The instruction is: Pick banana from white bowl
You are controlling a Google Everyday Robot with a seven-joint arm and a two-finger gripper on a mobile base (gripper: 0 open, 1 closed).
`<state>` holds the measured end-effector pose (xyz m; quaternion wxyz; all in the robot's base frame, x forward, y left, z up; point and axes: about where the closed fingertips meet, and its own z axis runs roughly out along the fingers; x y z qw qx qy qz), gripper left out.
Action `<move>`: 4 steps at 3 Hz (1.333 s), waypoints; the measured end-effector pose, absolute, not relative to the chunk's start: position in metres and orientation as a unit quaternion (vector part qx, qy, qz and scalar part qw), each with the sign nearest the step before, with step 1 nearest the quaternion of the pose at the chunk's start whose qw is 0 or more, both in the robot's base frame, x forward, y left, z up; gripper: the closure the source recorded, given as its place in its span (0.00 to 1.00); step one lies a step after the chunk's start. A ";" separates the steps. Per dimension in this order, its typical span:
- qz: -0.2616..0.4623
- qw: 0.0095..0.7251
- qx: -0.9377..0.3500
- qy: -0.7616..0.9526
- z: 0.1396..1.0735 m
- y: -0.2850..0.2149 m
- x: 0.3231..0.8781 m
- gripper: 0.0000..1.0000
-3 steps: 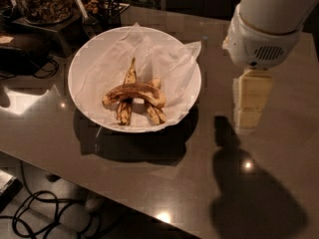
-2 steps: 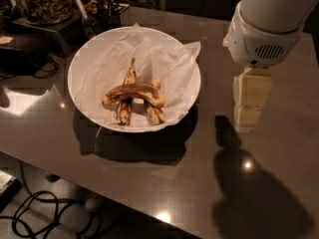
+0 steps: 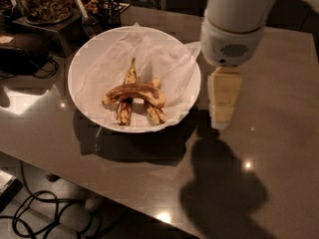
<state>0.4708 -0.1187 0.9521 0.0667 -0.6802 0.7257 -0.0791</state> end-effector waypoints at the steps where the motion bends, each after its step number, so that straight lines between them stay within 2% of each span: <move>1: -0.053 0.073 -0.690 0.718 0.949 -0.097 0.483 0.00; 2: -0.057 0.090 -0.684 0.722 0.952 -0.097 0.485 0.00; 4: 0.009 0.104 -0.650 0.753 0.949 -0.077 0.493 0.00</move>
Offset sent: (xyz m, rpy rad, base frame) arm 0.0077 0.0121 -0.0017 0.0547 0.0069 -0.0096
